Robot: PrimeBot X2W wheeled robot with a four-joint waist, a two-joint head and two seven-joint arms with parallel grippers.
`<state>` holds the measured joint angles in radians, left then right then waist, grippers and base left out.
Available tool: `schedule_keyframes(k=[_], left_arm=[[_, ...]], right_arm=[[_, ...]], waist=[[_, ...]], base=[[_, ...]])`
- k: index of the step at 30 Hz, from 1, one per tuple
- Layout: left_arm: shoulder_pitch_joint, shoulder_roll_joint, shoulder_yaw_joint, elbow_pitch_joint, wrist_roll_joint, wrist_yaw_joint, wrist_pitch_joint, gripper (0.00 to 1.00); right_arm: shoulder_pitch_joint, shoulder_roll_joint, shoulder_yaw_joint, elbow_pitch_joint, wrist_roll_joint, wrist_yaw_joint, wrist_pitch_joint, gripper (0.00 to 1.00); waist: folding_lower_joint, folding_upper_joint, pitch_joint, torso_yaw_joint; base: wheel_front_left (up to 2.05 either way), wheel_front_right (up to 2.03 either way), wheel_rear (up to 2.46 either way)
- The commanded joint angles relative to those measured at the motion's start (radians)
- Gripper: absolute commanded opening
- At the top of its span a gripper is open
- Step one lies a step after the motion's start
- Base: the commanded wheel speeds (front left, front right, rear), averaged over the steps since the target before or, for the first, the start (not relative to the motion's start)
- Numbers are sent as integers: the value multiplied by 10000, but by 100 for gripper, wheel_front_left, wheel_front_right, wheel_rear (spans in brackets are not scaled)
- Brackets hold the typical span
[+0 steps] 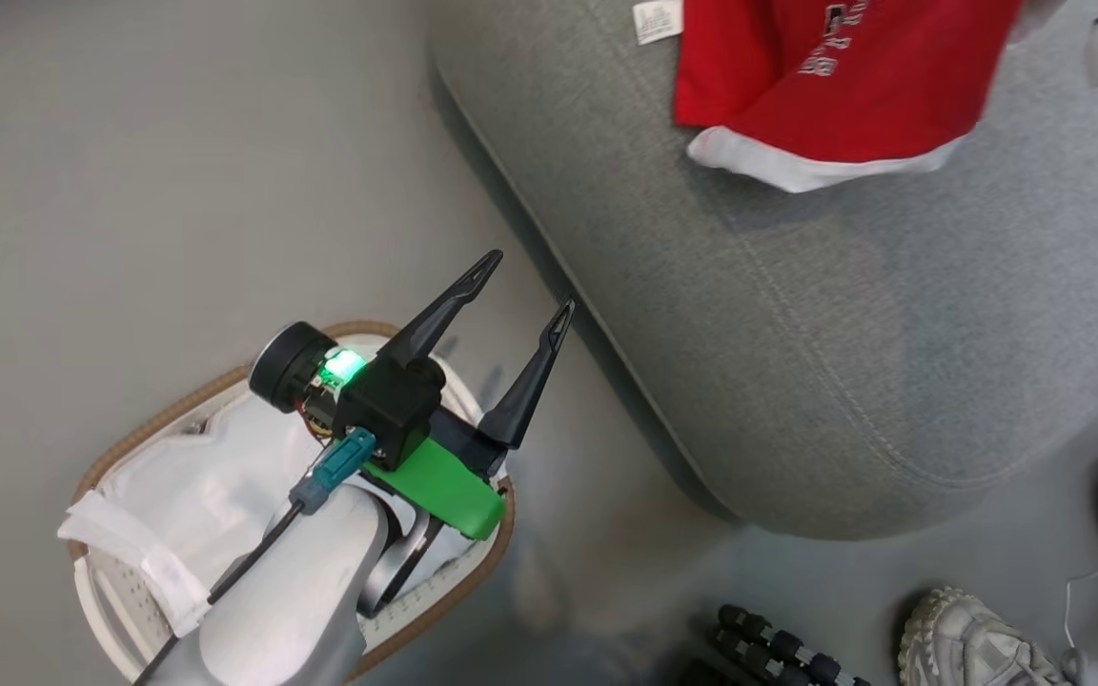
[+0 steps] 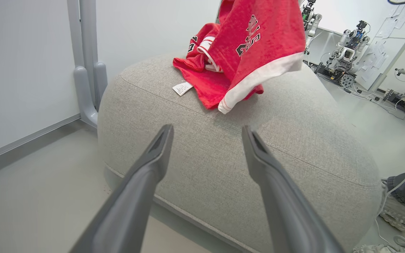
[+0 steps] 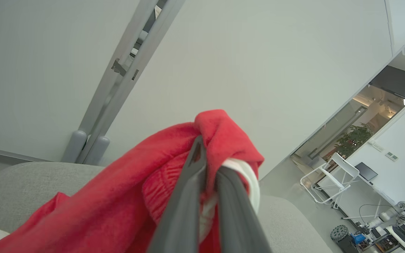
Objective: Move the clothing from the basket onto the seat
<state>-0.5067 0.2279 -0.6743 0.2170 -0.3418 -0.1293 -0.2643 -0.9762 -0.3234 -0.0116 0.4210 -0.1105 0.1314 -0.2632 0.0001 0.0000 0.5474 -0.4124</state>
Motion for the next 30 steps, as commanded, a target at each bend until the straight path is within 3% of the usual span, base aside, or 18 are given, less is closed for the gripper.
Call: schedule_keyframes(k=[1,9,15,17,18,19,30], left_arm=[[-255,36,13,-33,86,-23,1,100],[-723,-6,10,-143,203,-23,1,100],[-887,-197,-24,-156,217,-23,1,100],[-940,-247,-55,-153,193,-23,1,100],[-939,-263,-52,-157,184,-23,1,100],[-924,-273,-26,-145,166,-23,1,100],[-434,-379,520,-63,116,-23,3,100]], right_arm=[[-234,-93,-255,159,-210,-16,-21,0],[-994,38,-1720,1376,-1217,-15,-21,0],[-709,301,-2345,1820,-1637,-16,-21,0],[-548,373,-2508,1829,-1742,-15,-21,47],[-444,432,-2570,1801,-1729,-15,-21,84],[-298,495,-2641,1772,-1718,-15,-21,100],[1435,985,-2320,1146,-1129,-15,-21,100]], waist=[[-1,0,856,705],[-1,0,1764,1290],[-1,0,2023,1548],[-1,0,2020,1598],[-1,0,1992,1612],[-1,0,1941,1617],[-1,0,611,1562]], base=[[0,0,0],[0,0,0],[0,0,0],[0,0,0],[0,0,0],[0,0,0],[0,0,0]])
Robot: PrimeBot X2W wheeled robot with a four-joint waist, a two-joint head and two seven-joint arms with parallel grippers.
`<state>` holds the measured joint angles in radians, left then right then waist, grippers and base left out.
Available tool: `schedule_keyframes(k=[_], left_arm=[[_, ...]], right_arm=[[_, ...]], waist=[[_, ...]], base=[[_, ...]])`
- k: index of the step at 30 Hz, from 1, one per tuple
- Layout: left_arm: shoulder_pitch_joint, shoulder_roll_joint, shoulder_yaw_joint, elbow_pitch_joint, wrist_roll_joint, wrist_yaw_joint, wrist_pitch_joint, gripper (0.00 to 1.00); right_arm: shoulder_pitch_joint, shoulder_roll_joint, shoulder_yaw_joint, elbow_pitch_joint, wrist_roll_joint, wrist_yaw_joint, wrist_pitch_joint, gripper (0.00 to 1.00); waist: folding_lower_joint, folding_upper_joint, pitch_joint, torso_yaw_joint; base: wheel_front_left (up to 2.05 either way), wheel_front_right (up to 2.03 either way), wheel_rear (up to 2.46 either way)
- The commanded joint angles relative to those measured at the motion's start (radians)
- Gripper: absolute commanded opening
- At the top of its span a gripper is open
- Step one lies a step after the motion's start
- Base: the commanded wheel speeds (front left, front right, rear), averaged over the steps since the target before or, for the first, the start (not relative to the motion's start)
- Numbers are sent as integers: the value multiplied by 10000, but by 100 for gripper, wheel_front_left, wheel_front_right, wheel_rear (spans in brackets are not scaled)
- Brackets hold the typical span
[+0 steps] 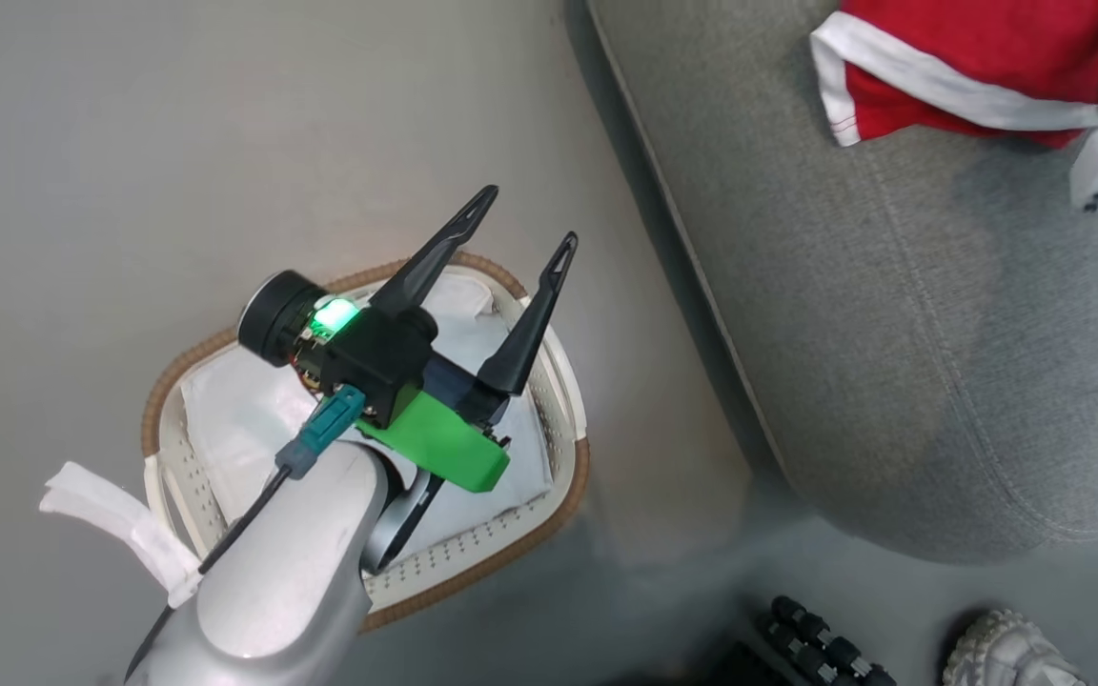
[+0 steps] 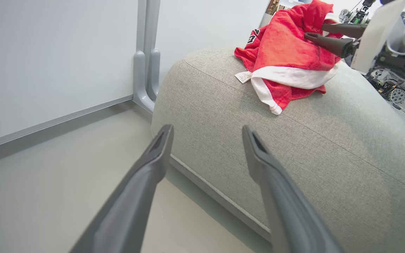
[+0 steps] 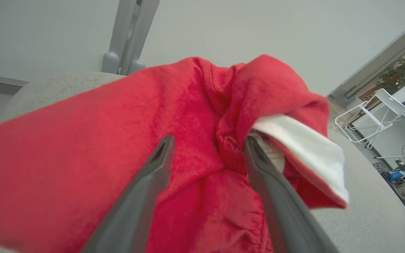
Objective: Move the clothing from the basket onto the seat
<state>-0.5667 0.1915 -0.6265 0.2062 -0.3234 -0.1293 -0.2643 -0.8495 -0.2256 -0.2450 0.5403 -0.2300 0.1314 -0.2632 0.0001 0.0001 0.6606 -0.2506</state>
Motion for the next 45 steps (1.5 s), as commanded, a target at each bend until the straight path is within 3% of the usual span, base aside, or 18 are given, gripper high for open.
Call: schedule_keyframes(k=[1,11,23,34,45], left_arm=[[224,-41,147,41,-42,-23,1,100],[1354,-316,1345,186,221,-23,1,100],[2657,-816,3493,421,644,-23,0,100],[3604,-1115,4949,900,1170,-23,1,100],[4627,-1284,5860,1060,1479,-23,1,100]], right_arm=[[376,35,118,-154,178,-15,-21,100],[1933,364,1105,-1268,1268,-15,-21,100],[3175,482,2307,-2194,2492,-15,-21,100],[4681,1042,2391,-2083,2885,-15,-21,100],[5751,1401,2443,-2098,2917,-15,-21,100]], waist=[[-1,-1,-676,-51],[-1,-1,-2278,226],[-1,-1,-3685,1410],[-1,-1,-4631,2475],[-1,-1,-5335,2534]], base=[[0,0,0],[0,0,0],[0,0,0],[0,0,0],[0,0,0]])
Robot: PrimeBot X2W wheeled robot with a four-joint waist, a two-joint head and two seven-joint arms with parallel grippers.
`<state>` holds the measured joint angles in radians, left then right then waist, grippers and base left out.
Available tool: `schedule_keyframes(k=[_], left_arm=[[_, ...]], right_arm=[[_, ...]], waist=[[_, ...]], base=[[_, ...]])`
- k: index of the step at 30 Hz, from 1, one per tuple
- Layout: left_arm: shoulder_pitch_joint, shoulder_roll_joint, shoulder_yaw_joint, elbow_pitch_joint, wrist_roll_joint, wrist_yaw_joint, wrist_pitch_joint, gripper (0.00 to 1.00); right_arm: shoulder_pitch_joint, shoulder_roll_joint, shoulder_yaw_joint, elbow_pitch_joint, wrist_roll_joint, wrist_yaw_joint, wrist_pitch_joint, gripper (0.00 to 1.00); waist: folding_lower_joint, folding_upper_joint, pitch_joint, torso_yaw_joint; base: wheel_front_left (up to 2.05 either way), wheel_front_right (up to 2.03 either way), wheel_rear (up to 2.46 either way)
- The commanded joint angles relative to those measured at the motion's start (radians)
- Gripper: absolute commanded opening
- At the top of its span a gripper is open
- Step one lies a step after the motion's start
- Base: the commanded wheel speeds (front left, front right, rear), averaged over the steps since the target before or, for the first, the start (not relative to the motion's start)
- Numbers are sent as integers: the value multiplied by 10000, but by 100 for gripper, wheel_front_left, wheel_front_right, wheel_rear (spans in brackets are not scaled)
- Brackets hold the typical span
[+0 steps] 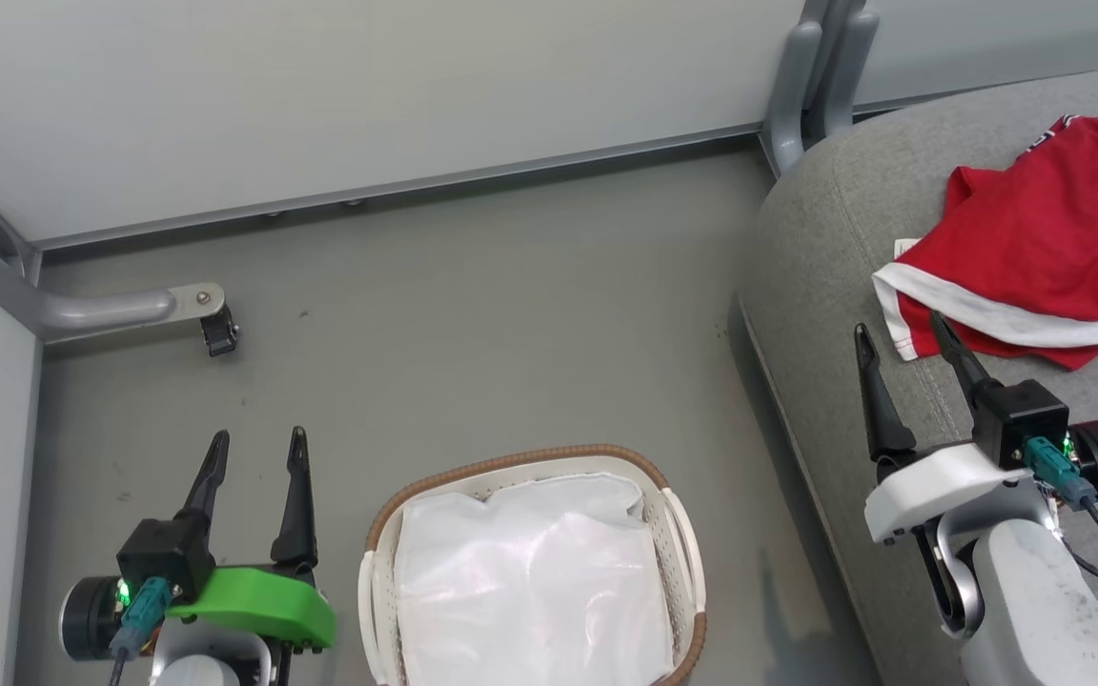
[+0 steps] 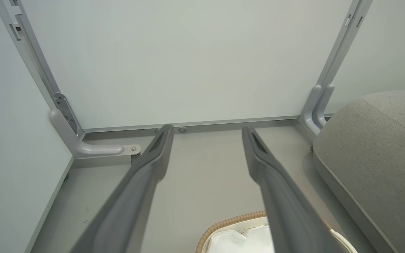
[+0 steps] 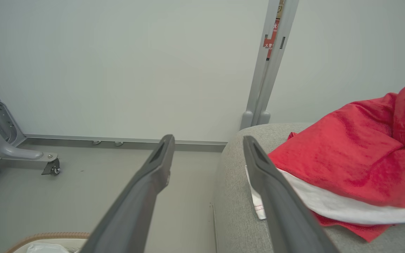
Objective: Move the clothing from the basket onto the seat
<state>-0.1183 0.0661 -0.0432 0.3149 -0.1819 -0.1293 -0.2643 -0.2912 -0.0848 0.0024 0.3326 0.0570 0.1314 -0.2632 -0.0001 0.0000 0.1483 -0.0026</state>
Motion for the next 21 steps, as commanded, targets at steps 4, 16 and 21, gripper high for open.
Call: schedule_keyframes(k=[4,16,21], left_arm=[[491,-58,258,-72,96,-23,1,100],[1234,-138,390,-156,-9,-14,2,100],[1505,-146,368,-211,-190,-14,2,100]], right_arm=[[597,128,66,-59,71,-15,-21,100],[1503,306,232,84,150,-15,-21,100],[1673,326,267,118,226,-15,-21,100]], waist=[[1,0,-462,39],[1,0,-1042,68],[1,0,-1206,96]], base=[[0,0,0],[0,0,0],[0,0,0]])
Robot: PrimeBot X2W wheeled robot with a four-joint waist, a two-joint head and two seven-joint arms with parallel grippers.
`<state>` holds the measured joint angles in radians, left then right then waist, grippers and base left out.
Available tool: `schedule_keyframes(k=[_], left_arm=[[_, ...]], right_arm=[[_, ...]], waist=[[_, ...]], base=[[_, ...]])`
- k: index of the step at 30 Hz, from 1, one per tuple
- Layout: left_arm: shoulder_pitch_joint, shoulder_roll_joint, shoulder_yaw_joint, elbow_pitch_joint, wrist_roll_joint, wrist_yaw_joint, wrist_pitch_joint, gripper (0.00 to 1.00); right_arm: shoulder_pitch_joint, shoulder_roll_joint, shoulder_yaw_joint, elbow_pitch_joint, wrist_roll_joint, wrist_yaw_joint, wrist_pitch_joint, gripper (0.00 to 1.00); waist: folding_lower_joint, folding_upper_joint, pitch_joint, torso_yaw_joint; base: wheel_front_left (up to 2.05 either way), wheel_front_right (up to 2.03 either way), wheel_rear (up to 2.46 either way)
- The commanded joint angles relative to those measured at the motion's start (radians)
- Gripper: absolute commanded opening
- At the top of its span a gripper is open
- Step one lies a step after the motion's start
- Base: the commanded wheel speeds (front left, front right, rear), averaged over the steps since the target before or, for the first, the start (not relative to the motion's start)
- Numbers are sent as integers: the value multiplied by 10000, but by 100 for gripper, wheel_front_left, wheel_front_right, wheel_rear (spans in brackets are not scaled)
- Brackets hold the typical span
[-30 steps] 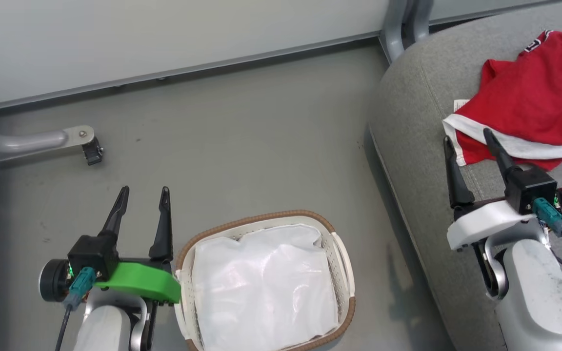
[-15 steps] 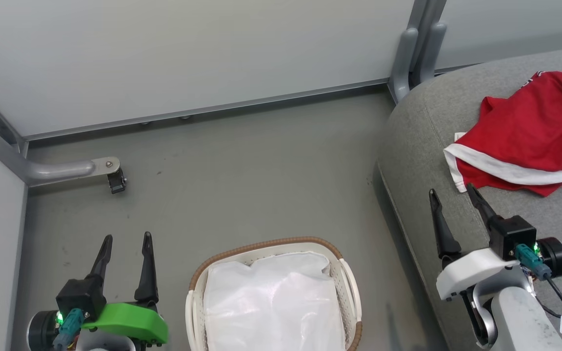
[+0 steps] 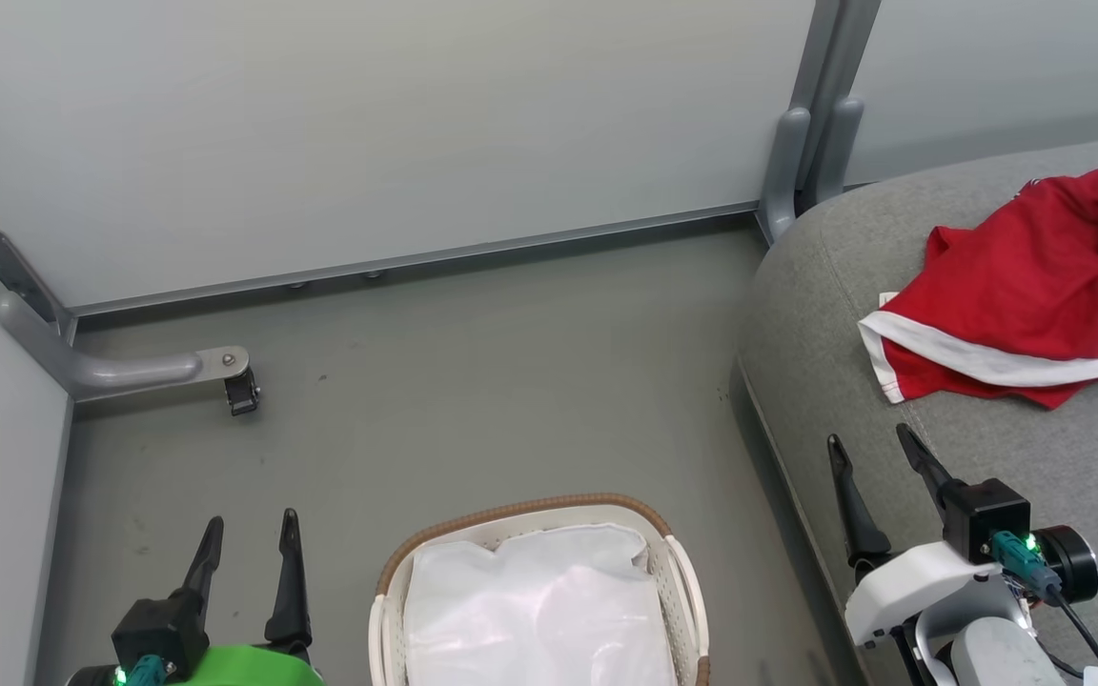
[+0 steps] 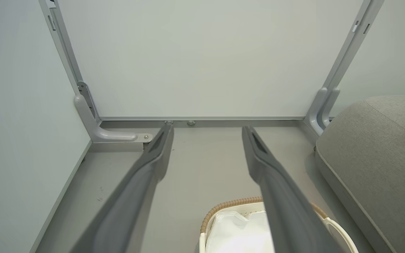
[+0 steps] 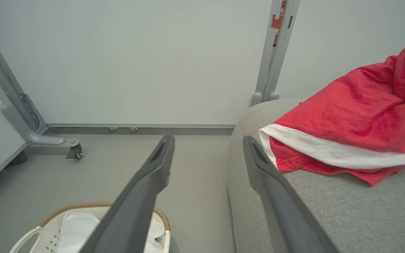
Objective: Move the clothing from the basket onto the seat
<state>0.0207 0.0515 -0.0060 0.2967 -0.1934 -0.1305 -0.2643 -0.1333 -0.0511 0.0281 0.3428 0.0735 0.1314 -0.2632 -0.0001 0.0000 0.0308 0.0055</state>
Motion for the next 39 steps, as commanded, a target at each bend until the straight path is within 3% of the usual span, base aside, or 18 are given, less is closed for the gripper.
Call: schedule_keyframes(k=[1,5,6,9,39], left_arm=[[173,-2,-33,-12,-190,-3,2,100],[228,-1,-170,81,-422,-3,2,100],[121,-11,-206,81,-455,0,0,0],[152,-31,-243,323,-518,0,16,0],[-409,86,162,5,-5566,0,1276,0]], right_arm=[[128,-11,32,18,74,-15,-21,100],[164,-15,86,5,211,-15,-21,100],[10,15,91,17,169,0,0,0],[71,71,79,266,223,0,43,0],[136,39,-465,-220,5699,-3,1389,0]], waist=[[1,0,-48,20],[1,0,-78,56],[1,0,-76,49],[1,0,-81,51],[1,0,-128,26]], base=[[0,0,0],[0,0,0],[0,0,0],[0,0,0],[0,0,0]])
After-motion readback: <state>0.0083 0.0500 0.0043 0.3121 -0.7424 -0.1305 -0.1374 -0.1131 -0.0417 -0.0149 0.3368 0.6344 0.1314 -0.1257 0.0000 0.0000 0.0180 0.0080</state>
